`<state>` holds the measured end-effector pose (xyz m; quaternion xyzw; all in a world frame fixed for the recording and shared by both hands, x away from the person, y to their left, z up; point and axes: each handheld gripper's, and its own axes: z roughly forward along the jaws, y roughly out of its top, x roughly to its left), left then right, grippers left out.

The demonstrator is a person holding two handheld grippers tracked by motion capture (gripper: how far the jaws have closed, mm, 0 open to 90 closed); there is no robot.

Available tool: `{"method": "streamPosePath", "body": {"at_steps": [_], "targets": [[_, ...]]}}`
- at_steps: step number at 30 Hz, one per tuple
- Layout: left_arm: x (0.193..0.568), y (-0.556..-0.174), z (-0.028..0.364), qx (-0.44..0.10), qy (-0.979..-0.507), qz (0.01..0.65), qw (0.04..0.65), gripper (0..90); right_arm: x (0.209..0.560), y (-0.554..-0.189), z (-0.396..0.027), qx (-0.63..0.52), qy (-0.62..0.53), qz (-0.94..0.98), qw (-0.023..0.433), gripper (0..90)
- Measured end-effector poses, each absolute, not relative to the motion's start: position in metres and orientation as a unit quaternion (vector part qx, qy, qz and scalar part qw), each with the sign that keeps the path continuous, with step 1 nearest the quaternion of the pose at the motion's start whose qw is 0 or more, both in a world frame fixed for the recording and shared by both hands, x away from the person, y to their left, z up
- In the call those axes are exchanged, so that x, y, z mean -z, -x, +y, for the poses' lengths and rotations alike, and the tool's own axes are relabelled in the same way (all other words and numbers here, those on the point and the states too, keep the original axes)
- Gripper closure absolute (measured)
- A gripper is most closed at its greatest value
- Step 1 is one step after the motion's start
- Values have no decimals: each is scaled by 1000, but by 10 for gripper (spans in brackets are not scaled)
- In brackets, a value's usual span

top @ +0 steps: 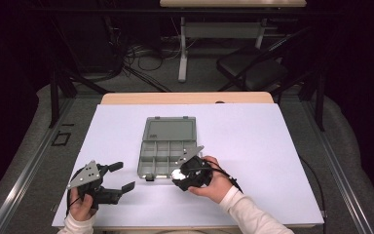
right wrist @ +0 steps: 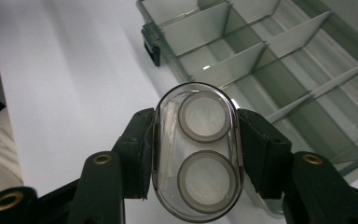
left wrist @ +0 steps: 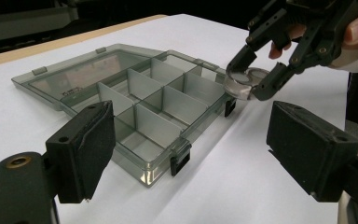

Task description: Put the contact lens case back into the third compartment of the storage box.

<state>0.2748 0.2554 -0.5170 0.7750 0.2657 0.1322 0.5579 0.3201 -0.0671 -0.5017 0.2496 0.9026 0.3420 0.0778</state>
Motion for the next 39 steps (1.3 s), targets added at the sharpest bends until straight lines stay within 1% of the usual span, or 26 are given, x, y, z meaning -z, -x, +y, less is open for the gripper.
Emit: {"method": "streamPosePath", "body": {"at_steps": [12, 39], "targets": [[517, -275, 255, -133, -776, 267, 556, 160, 491, -335, -74, -345, -261, 897, 91, 487], [517, -275, 256, -134, -775, 267, 556, 160, 479, -367, -81, -343, -287, 888, 105, 487]]}}
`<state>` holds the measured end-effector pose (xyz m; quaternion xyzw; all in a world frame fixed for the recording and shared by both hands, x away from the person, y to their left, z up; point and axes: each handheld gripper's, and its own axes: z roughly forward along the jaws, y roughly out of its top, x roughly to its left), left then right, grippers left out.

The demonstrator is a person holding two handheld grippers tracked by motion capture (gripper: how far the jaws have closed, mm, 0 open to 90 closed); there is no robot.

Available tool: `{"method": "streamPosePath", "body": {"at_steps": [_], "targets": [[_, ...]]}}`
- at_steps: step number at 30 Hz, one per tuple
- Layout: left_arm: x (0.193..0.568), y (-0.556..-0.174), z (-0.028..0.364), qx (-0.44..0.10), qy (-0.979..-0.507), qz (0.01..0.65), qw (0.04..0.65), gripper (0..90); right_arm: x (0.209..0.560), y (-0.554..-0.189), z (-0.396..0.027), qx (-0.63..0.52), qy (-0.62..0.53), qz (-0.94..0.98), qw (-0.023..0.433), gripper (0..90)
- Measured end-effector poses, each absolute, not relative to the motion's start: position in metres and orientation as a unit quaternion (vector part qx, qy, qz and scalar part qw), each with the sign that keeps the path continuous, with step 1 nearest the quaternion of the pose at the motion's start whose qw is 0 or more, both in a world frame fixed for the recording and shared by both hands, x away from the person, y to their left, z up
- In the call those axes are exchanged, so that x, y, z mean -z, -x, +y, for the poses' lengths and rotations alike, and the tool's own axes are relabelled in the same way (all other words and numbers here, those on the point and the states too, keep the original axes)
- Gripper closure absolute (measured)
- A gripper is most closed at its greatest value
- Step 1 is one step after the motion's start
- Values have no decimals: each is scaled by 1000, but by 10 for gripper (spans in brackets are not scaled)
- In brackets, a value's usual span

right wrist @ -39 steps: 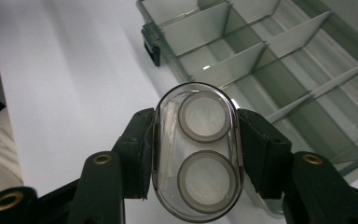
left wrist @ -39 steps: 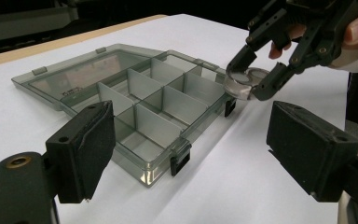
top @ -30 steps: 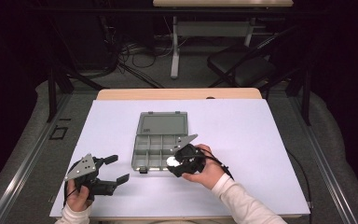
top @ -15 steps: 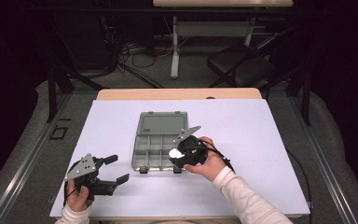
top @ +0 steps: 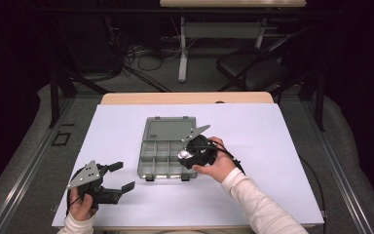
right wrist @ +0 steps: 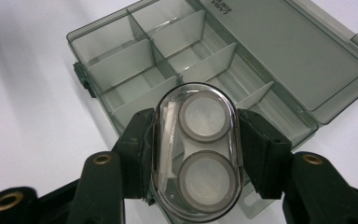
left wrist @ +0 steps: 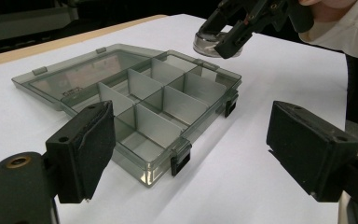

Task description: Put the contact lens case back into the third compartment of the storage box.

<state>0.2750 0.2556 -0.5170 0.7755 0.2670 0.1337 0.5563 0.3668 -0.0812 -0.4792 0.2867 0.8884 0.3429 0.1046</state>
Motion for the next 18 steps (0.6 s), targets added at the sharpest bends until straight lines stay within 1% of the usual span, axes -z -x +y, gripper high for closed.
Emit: {"method": "streamPosePath", "body": {"at_steps": [18], "targets": [[517, -275, 256, -133, -776, 267, 556, 160, 476, -384, -76, -340, -294, 886, 115, 487]]}}
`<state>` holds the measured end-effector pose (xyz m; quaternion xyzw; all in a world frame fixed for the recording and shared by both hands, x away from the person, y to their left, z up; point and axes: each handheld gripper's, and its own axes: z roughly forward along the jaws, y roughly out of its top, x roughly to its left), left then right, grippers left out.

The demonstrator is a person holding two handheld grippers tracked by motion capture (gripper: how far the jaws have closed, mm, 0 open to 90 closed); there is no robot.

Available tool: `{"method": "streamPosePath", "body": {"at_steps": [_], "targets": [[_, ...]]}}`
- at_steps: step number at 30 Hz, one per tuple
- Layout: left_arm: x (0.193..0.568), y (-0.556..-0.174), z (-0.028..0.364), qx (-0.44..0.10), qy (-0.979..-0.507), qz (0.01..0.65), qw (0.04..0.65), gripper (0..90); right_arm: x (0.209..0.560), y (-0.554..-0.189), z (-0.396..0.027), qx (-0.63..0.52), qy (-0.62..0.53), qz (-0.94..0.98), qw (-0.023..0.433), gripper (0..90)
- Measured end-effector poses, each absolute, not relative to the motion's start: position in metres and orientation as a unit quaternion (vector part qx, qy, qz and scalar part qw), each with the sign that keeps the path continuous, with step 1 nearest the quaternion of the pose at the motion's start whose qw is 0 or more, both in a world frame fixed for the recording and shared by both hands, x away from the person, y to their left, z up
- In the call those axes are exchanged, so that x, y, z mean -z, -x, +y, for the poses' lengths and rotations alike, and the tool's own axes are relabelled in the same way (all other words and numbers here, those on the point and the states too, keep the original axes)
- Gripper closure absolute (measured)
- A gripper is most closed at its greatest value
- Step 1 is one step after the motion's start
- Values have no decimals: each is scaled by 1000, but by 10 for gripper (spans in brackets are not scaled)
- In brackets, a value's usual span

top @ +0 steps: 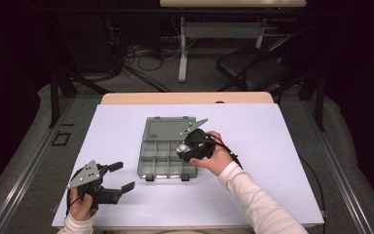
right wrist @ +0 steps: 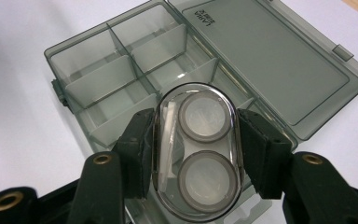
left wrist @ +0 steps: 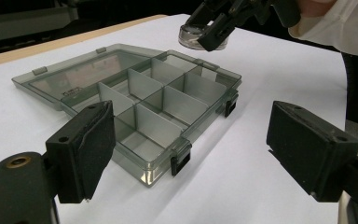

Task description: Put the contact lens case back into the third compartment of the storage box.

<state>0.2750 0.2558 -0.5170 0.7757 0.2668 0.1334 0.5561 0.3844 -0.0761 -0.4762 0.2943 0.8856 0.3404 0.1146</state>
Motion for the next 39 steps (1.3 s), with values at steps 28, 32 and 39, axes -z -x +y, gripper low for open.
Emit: {"method": "streamPosePath", "body": {"at_steps": [28, 32, 39], "targets": [[517, -275, 256, -133, -774, 267, 558, 160, 495, -411, -76, -326, -317, 882, 126, 487], [517, -275, 256, -134, -775, 267, 557, 160, 496, -412, -71, -326, -313, 883, 124, 487], [517, -275, 256, -133, -775, 266, 557, 160, 494, -414, -60, -332, -308, 883, 123, 487]]}}
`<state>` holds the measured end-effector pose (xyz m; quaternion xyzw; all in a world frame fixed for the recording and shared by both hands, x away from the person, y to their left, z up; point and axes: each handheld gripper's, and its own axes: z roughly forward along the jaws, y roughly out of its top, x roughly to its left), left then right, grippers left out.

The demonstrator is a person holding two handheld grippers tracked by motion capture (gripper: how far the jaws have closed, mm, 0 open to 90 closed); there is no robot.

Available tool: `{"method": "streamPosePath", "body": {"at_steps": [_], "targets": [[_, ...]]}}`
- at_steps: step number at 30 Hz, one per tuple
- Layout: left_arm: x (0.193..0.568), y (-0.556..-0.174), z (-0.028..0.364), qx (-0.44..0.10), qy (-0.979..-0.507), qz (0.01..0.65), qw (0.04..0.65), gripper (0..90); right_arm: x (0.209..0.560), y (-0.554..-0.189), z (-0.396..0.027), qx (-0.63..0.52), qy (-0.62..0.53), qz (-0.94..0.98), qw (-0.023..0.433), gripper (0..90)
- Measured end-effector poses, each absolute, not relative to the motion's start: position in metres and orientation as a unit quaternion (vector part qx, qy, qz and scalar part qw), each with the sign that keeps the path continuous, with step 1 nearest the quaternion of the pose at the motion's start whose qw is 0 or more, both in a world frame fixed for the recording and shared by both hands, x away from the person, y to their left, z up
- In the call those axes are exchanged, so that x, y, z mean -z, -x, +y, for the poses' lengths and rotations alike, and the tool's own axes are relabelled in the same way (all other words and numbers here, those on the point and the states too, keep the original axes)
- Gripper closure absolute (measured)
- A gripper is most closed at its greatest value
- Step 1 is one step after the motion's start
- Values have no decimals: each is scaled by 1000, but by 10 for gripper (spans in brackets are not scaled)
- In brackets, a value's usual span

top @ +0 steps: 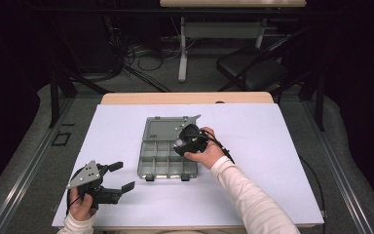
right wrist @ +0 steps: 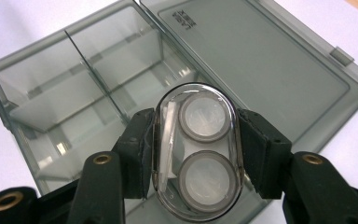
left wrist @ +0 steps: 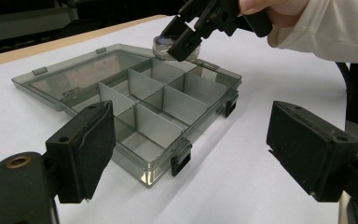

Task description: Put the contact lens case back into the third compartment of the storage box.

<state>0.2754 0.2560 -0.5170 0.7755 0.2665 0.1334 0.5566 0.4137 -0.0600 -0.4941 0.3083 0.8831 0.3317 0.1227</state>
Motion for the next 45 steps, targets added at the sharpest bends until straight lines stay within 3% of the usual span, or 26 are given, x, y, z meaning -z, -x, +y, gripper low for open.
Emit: {"method": "streamPosePath", "body": {"at_steps": [45], "targets": [[518, -276, 257, -130, -775, 266, 559, 160, 505, -421, -39, -351, -319, 873, 117, 487]]}}
